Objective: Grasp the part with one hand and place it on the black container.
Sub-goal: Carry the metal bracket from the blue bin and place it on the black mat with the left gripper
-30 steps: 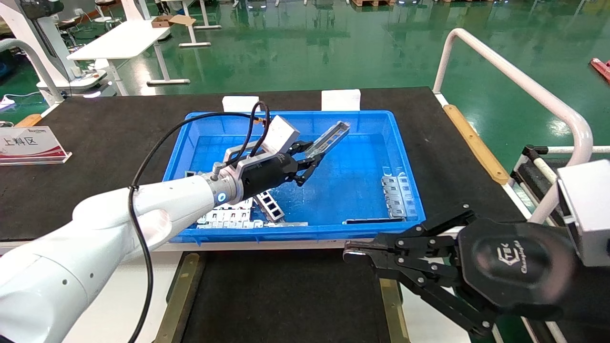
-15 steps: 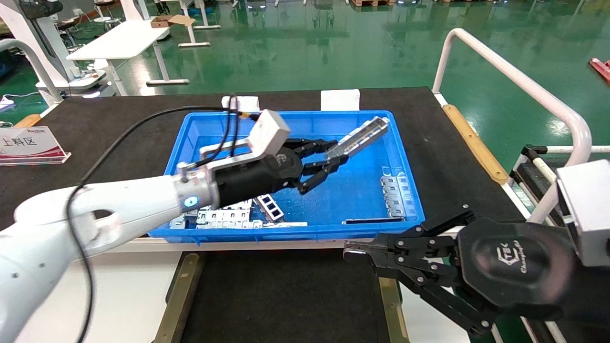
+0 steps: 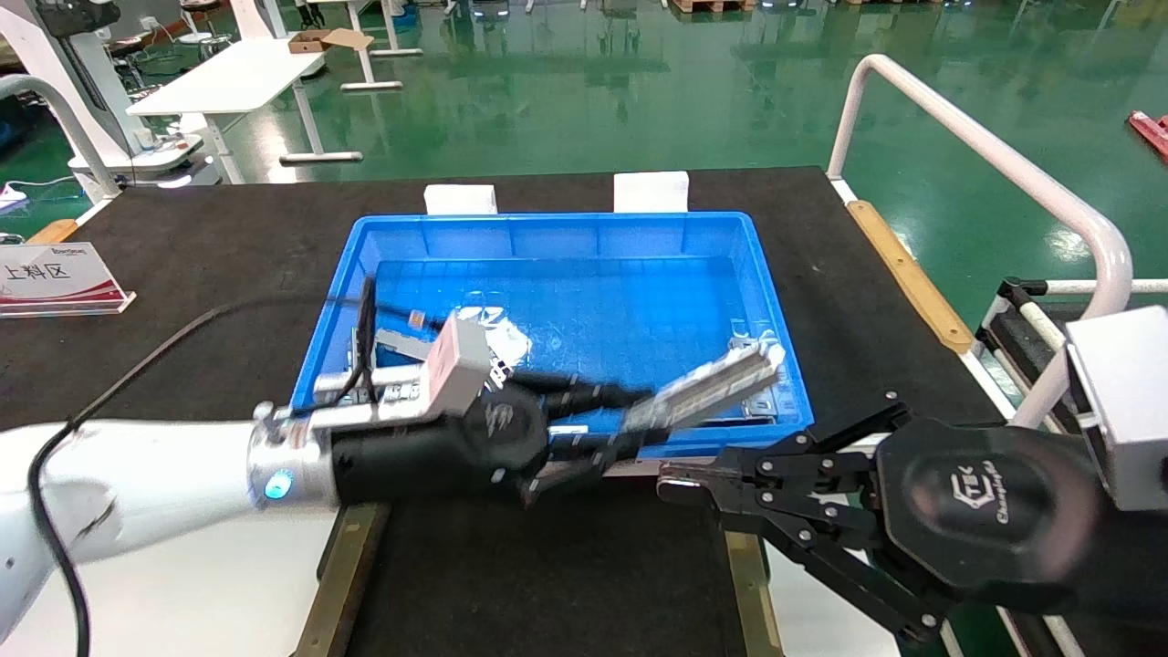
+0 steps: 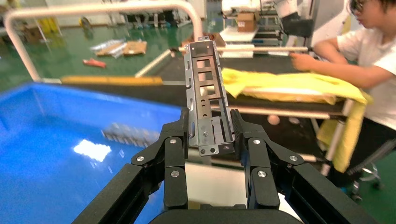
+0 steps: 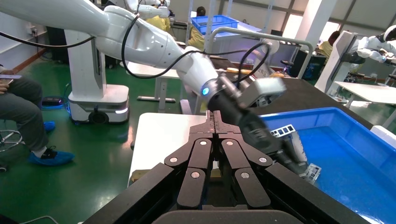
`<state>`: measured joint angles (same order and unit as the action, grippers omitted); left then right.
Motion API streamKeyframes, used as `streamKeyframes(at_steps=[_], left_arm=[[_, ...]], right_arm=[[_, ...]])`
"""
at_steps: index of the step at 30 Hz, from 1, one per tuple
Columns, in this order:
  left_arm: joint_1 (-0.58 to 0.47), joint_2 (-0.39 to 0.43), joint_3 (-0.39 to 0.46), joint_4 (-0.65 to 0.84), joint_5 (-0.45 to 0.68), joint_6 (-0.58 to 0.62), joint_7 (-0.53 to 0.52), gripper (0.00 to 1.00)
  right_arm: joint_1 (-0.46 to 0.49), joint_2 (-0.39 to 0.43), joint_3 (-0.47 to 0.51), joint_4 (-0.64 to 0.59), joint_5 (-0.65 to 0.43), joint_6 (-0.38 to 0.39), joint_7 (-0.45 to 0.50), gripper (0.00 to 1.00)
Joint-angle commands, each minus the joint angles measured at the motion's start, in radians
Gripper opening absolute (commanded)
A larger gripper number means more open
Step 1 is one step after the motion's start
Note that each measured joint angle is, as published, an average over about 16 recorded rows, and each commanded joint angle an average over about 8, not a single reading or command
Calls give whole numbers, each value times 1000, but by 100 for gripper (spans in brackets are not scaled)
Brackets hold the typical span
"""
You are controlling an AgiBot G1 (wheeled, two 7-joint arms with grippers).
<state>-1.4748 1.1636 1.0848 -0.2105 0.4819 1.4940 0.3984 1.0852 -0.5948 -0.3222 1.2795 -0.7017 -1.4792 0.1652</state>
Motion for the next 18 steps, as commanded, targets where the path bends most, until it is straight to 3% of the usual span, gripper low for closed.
streamKeyframes(at_steps=[1,8,18], left_arm=[[12,-11,6,15,7,34,2,0],[98,-78,18,-13,6,81,-17,0],[276,-188,25,-120,-28,52,-71,0]], right_arm=[[0,0,0,0,0,0,0,0],[0,0,0,0,0,0,0,0],[0,0,-1,0,0,0,0,0]])
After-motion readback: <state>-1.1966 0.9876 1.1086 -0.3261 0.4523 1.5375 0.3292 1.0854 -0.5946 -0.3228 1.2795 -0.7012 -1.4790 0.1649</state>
